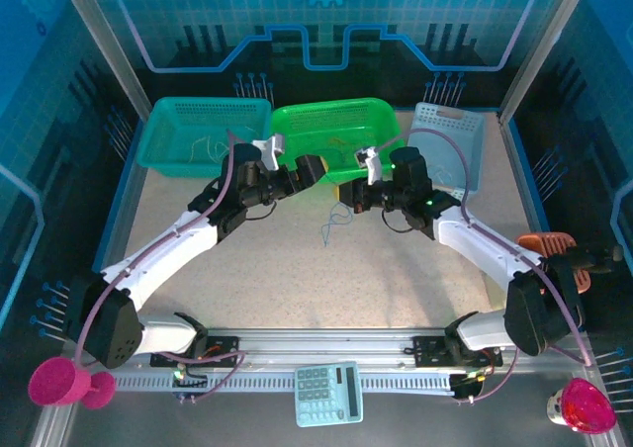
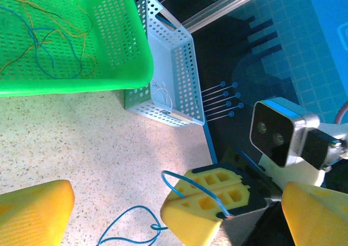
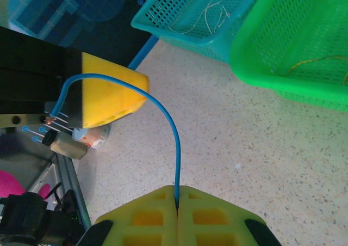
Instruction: Untangle the cables
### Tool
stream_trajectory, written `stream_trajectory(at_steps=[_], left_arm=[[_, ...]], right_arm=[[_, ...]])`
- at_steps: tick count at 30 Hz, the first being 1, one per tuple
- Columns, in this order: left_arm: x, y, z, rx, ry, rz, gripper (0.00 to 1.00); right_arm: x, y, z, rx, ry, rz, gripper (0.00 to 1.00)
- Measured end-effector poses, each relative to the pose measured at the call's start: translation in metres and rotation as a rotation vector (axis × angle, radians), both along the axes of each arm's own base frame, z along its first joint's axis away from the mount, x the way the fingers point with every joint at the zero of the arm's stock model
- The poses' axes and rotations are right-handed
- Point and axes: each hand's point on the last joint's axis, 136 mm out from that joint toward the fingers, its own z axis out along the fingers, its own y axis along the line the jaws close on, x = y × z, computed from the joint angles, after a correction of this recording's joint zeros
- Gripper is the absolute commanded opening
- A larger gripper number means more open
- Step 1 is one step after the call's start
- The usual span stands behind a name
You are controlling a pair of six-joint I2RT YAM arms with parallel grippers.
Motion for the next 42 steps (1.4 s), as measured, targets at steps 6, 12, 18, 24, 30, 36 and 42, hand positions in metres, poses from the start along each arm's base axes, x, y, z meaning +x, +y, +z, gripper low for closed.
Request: stream_trajectory(at_steps=[6,12,18,24,30,36,42], left_arm=[[0.005,-0.003,0.004,-0.019,-0.007,0.003,0.82],[0.008,-0.007,0.000,-0.027,0.005,-0.004,0.70],[0.009,-0.015,-0.005,-0.033,0.017,-0.026,0.44],[0.009,-0.019,0.006,-0.056,0.008,-0.037,0.00],[0.004,-0.031,0.034,-0.091,-0.030,-0.086,0.00],[-0.001,-0.042,0.090,-0.168,-0.121,-0.127,0.00],[-0.013,-0.055,0.122,-0.220,-0.162,-0.175,0.00]], right_arm=[[-0.004,0.004,0.006,0.009,-0.011,0.019,0.00],[-0.010,0.009,0.006,0.007,-0.009,0.039,0.00],[-0.010,0.012,0.010,0.010,-0.021,0.046,0.00],[-0.010,0.012,0.010,0.010,-0.022,0.046,0.00],[-0.005,0.013,0.018,0.026,-0.062,0.039,0.19],[0.008,0.016,0.013,0.037,-0.061,0.006,0.32],[0.027,0.022,0.004,0.058,-0.062,-0.035,0.38]])
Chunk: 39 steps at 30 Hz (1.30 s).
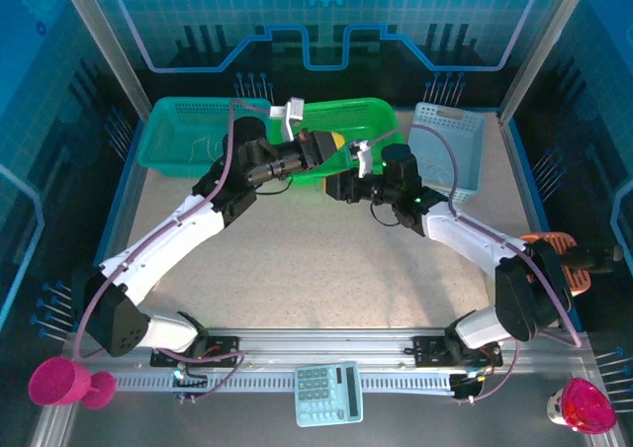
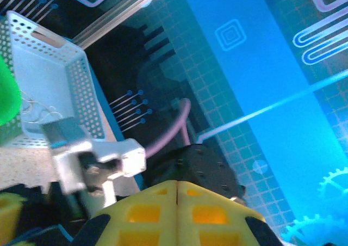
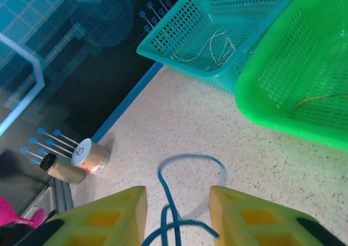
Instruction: Untangle the cables
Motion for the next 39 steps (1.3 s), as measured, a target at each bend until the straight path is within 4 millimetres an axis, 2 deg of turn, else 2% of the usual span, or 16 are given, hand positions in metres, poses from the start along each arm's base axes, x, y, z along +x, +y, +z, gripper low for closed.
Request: stream_trajectory(at_steps=[4,9,11,14,18,22,25,28,29,30,31,39], left_arm=[[-0.003,-0.001,0.014,-0.019,-0.019,-0.008,0.00],[-0.005,0.000,0.037,-0.047,-0.054,-0.008,0.00],[-0.007,0.001,0.054,-0.058,-0.085,-0.008,0.00],[-0.011,0.004,0.079,-0.071,-0.131,-0.007,0.00],[-0.006,0.008,0.081,-0.031,-0.130,0.012,0.00],[0.000,0.013,0.078,-0.010,-0.117,0.032,0.00],[0.003,0.017,0.076,0.003,-0.122,0.044,0.00],[0.004,0.018,0.078,0.003,-0.126,0.046,0.00],[0.004,0.018,0.079,0.002,-0.128,0.047,0.00],[0.003,0.018,0.081,0.000,-0.132,0.047,0.00],[0.003,0.018,0.083,-0.003,-0.136,0.047,0.00],[-0.002,0.022,0.112,-0.050,-0.213,0.050,0.00]], right_arm=[[0.012,0.002,-0.008,0.007,0.001,-0.030,0.34],[0.021,0.000,-0.023,0.004,0.006,-0.071,0.14],[0.018,-0.003,-0.039,-0.004,0.027,-0.085,0.10],[0.012,-0.010,-0.068,-0.030,0.074,-0.103,0.09],[0.010,-0.012,-0.074,-0.010,0.060,-0.112,0.00],[0.007,-0.014,-0.079,-0.005,0.057,-0.113,0.00],[0.007,-0.014,-0.079,-0.001,0.058,-0.115,0.14],[0.007,-0.014,-0.080,0.001,0.061,-0.116,0.18],[0.007,-0.014,-0.081,0.001,0.068,-0.119,0.25],[0.007,-0.015,-0.083,0.001,0.074,-0.122,0.39],[0.006,-0.015,-0.084,-0.002,0.076,-0.123,0.47],[-0.003,-0.025,-0.120,-0.065,0.167,-0.146,0.49]])
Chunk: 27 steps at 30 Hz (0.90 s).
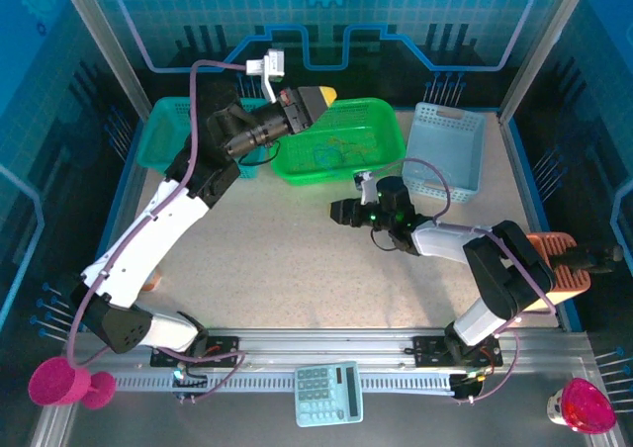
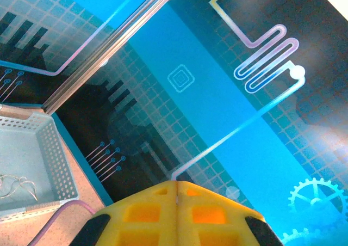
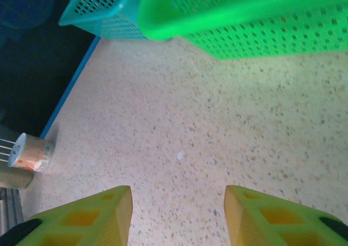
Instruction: Untangle the cables
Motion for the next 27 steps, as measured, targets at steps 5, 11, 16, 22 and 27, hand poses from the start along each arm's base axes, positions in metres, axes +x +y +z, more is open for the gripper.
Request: stream_trajectory(at_steps=[5,11,16,22,27], left_arm=[[0.002,0.002,0.001,-0.002,-0.003,0.007,0.00],[0.003,0.004,0.001,-0.002,-0.002,0.010,0.00],[0.002,0.003,0.001,-0.001,-0.003,0.003,0.00],[0.001,0.002,0.000,0.001,-0.003,-0.007,0.00],[0.006,-0.001,-0.005,0.006,0.003,-0.013,0.00]], right_arm=[[-0.002,-0.008,-0.009,-0.013,0.026,-0.013,0.50],[-0.003,-0.029,0.014,-0.004,-0.001,-0.054,0.55],[-0.002,-0.054,0.060,0.022,-0.097,-0.102,0.59],[-0.015,-0.069,0.098,0.018,-0.172,-0.111,0.62],[-0.027,-0.069,0.128,0.042,-0.234,-0.075,0.63]])
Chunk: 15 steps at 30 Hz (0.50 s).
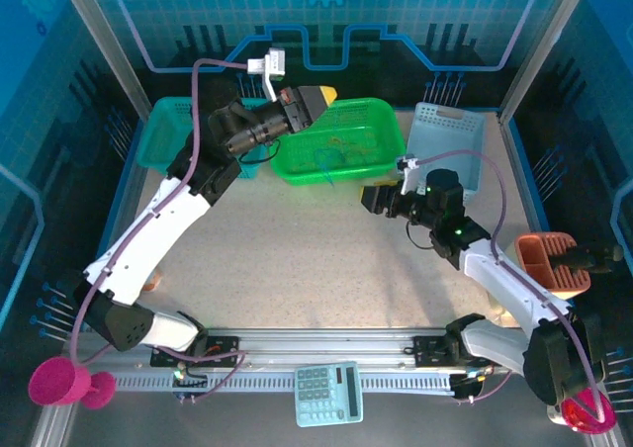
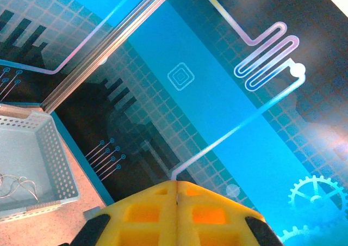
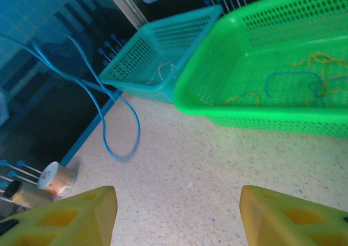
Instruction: Untangle the cables
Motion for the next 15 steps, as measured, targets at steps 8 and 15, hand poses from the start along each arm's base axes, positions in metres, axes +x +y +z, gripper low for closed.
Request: stream_trajectory(at_steps=[8,15], left_arm=[[0.007,-0.004,-0.009,0.011,0.020,-0.010,0.00],[0.004,-0.005,-0.003,-0.009,0.005,-0.025,0.00]], right_arm=[[-0.010,0.023,0.043,0.050,-0.082,0.157,0.64],[-0.013,0.051,0.053,0.057,-0.101,0.263,0.59]])
